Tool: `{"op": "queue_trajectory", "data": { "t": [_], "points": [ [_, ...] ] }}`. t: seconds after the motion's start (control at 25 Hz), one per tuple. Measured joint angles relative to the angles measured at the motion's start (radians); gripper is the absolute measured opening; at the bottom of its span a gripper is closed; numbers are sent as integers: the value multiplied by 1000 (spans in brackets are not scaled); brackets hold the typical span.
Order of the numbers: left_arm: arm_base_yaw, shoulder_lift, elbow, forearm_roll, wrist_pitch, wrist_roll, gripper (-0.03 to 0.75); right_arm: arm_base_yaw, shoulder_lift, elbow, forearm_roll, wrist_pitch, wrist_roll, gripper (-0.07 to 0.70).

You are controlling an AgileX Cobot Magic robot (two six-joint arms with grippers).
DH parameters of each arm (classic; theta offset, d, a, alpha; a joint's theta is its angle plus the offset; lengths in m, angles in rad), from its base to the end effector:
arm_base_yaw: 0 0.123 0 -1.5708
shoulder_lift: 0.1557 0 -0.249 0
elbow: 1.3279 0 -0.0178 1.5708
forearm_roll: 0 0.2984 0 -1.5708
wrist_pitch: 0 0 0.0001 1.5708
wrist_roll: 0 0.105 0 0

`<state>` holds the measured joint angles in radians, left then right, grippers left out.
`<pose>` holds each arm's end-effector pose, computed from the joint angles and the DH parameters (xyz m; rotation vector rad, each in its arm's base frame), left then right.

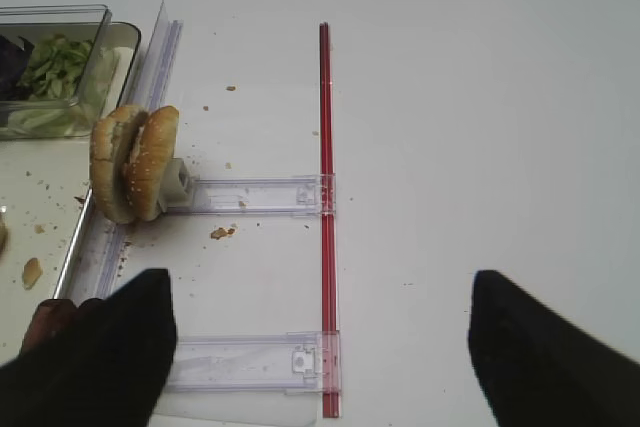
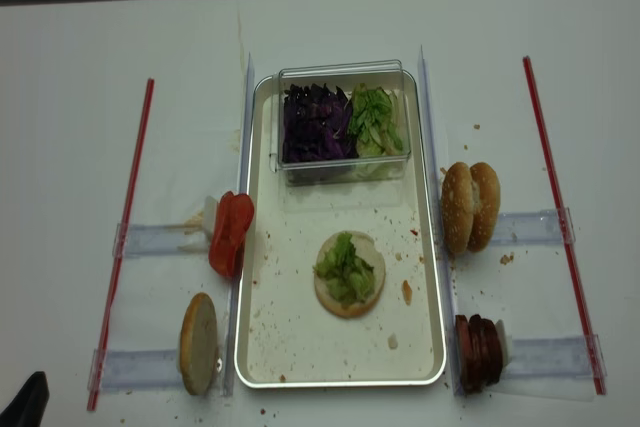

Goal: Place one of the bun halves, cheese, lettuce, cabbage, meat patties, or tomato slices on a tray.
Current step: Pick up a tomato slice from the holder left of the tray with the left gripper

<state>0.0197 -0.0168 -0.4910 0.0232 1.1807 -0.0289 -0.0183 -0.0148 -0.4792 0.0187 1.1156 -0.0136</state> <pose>0.0779 0.0038 0.2814 -0.0553 2.1556 0.0229 0.0834 0.0002 0.2831 0.0035 2.1050 0.0035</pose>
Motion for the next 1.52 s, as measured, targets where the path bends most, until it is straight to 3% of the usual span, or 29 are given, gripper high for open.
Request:
{"op": "queue_trajectory", "data": {
  "t": [0.48, 0.84, 1.12, 1.36, 1.52],
  "points": [
    [0, 28, 0, 0, 5, 0, 550, 0, 0, 0, -1, 0, 0, 626],
    [0, 490, -10, 0, 16, 0, 550, 0, 0, 0, -1, 0, 0, 626],
    [0, 844, -10, 4, -10, 2, 550, 0, 0, 0, -1, 0, 0, 626],
    [0, 966, -10, 33, -34, -24, 550, 0, 0, 0, -1, 0, 0, 626],
    [0, 1011, -29, 35, -89, -54, 550, 0, 0, 0, -1, 0, 0, 626]
  ]
}}
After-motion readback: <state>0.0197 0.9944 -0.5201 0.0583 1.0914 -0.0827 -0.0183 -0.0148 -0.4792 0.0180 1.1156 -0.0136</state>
